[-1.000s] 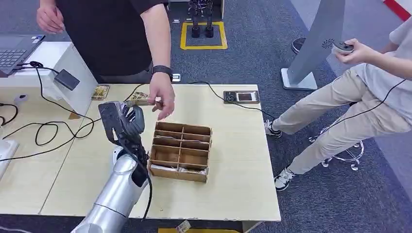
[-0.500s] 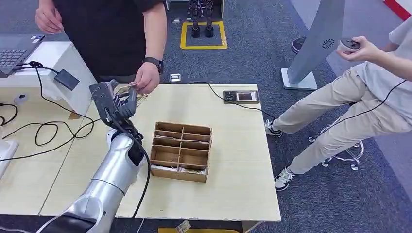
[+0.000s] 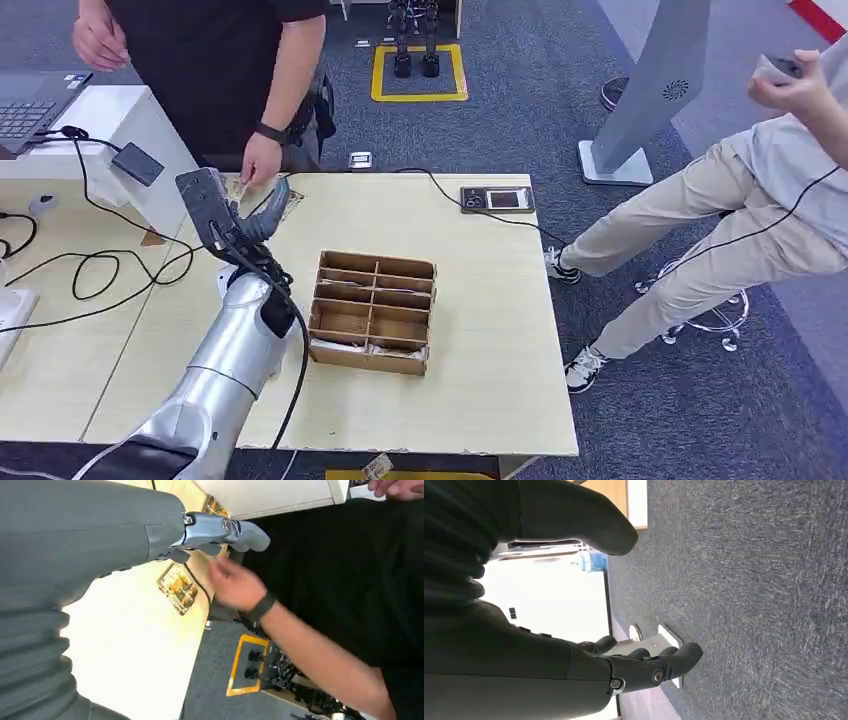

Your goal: Pass the card to the sensor for recognition and then transmit it.

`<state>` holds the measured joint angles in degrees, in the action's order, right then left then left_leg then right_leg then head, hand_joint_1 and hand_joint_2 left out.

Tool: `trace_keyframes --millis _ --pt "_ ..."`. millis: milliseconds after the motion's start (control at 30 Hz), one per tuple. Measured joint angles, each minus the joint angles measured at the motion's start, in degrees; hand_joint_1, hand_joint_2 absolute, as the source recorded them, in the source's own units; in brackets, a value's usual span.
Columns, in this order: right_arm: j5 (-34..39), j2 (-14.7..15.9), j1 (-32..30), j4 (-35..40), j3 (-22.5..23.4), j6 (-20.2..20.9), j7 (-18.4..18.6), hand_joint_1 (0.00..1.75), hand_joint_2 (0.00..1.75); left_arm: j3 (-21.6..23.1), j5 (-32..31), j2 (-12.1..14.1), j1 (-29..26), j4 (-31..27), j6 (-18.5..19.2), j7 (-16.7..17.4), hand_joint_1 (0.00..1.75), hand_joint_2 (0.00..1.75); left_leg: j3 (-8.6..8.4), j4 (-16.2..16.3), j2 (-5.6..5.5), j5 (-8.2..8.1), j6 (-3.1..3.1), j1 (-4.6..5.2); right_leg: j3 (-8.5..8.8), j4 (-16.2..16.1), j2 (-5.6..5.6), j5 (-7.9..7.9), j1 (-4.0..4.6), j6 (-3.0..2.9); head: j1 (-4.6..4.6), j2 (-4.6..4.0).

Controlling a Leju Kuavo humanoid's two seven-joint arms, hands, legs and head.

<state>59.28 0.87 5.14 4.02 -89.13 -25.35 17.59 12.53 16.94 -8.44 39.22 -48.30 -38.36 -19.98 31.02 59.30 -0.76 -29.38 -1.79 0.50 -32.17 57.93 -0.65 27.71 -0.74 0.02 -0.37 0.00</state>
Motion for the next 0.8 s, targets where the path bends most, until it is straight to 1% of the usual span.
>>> trace_keyframes --millis 133,167,333,467,533,633,700,800 --pt "0.00 0.00 0.03 0.02 -0.02 0.00 0.00 0.00 1.75 -0.05 0.00 0.00 0.00 0.00 0.00 -0.02 0.00 1.75 0.00 0.00 0.00 0.00 0.00 0.00 0.00 0.00 0.00 0.00 0.00 0.00 0.00 0.00" --pt "0.00 0.00 0.04 0.02 -0.02 0.00 0.00 0.00 1.75 -0.05 0.00 0.00 0.00 0.00 0.00 -0.04 0.00 0.00 0.00 0.00 0.00 0.00 0.00 0.00 0.00 0.00 0.00 0.00 0.00 0.00 0.00 0.00" --pt "0.33 0.00 0.06 0.02 0.00 -0.11 0.11 0.00 1.75 -0.07 1.03 -0.02 -0.04 -0.29 -0.70 -0.59 0.00 0.00 0.00 0.00 0.00 0.00 0.00 0.00 0.00 0.00 0.00 0.00 0.00 0.00 0.00 0.00" --pt "1.03 0.00 0.05 0.02 0.00 -0.26 0.57 0.00 1.75 -0.29 0.85 -0.81 -0.46 -3.02 -1.44 -2.82 0.00 0.00 0.01 0.00 -0.02 0.00 0.00 0.00 0.00 0.00 0.01 0.00 0.00 0.00 0.02 0.00" --pt "1.38 0.00 0.03 0.02 -0.02 -0.28 0.72 0.00 1.75 -1.32 -1.76 -1.88 -1.06 -5.19 -1.57 -4.20 0.00 0.00 0.02 0.00 -0.02 0.00 0.00 0.01 0.00 0.00 0.01 0.00 -0.01 0.00 0.02 0.00" --pt "2.12 0.00 0.04 0.02 0.00 -0.53 0.76 0.00 1.75 -4.04 -7.84 -4.67 -2.55 -9.24 -1.57 -6.96 0.00 0.00 0.03 0.00 -0.02 -0.02 -0.02 0.02 0.00 -0.01 0.01 0.00 -0.02 0.00 0.02 0.00" --pt "2.56 -0.02 0.03 0.02 0.00 -0.61 0.76 0.00 1.75 -4.74 -9.90 -6.03 -4.32 -12.21 -1.57 -8.88 0.00 0.00 0.03 0.00 0.00 -0.03 -0.04 0.03 0.00 -0.02 0.00 0.01 -0.02 0.01 0.00 0.00" --pt "3.08 -0.02 -0.05 0.02 0.00 -0.22 0.13 0.00 1.75 -3.65 -12.17 -6.02 -9.49 -20.21 -1.57 -10.84 0.00 0.00 -0.01 0.00 0.10 -0.09 -0.06 0.03 -0.02 -0.02 -0.16 0.02 -0.02 0.01 0.00 0.00"
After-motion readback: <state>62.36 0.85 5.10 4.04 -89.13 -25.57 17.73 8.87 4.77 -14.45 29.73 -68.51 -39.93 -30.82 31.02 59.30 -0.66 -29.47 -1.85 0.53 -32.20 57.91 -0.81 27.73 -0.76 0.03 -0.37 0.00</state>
